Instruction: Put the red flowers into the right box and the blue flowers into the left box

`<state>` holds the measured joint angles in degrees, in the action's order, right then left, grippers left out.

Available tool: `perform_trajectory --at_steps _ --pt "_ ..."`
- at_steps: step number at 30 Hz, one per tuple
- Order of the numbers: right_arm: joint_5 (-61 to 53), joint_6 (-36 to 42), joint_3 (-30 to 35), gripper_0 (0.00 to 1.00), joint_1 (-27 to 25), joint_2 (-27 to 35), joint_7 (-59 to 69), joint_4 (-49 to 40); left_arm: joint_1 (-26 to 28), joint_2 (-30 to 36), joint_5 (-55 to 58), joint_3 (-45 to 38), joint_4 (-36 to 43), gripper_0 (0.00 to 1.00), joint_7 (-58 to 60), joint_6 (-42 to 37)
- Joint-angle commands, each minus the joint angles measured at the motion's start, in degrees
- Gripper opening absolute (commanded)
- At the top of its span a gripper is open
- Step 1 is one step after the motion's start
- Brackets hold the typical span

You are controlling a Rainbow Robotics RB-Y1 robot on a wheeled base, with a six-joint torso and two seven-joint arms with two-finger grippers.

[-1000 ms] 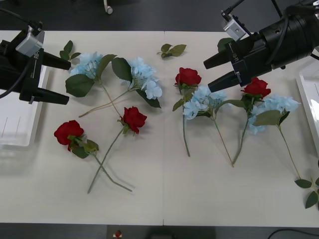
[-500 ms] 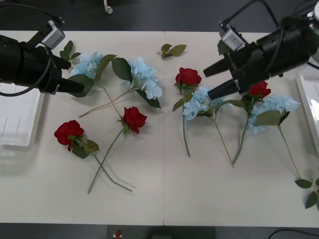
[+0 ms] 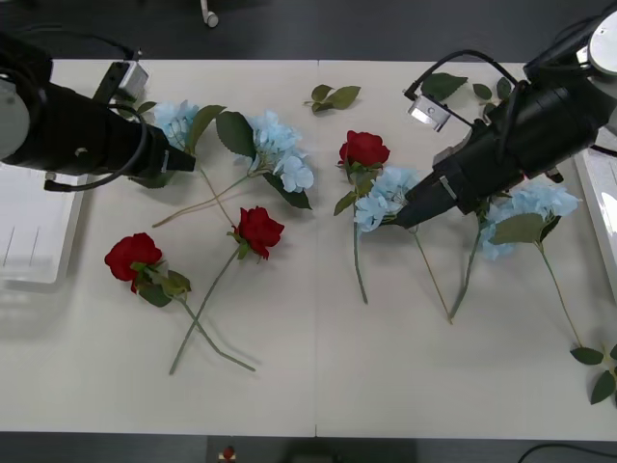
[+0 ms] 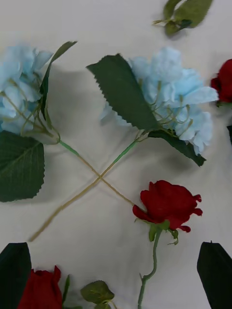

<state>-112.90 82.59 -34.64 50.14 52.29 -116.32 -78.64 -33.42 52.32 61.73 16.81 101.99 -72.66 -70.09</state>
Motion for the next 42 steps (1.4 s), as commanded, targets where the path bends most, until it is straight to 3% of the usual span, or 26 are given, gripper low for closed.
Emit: perform_trajectory --at_steps 1,7,16,24,33,42 --pt "3.9 -1.3 0.8 0.95 1.4 8.6 23.2 -16.6 -5.3 -3.3 -4.3 3.8 -3.6 1.0 8.8 -0.7" --pt "13.2 -0.9 0.7 0.95 0.4 15.1 43.0 -29.6 -9.7 -10.6 -10.1 4.7 -14.0 1.0 16.0 -3.6" --pt "29.1 -2.3 0.7 0.95 -4.7 21.0 45.2 -36.3 -15.7 -17.3 -18.5 4.8 -26.5 1.0 22.7 -7.9" --pt "52.4 -6.6 0.8 0.95 -15.5 23.6 44.2 -44.4 -22.0 -21.8 -21.9 4.8 -40.1 1.0 23.6 -7.8" --pt "62.0 -19.5 0.7 0.95 -26.8 22.9 42.7 -40.2 -23.7 -24.5 -24.1 5.2 -44.6 1.0 25.1 -5.8" --pt "64.4 -24.4 0.7 0.95 -28.3 20.0 40.5 -34.4 -23.7 -26.0 -26.4 8.4 -46.8 1.0 27.7 -1.4"
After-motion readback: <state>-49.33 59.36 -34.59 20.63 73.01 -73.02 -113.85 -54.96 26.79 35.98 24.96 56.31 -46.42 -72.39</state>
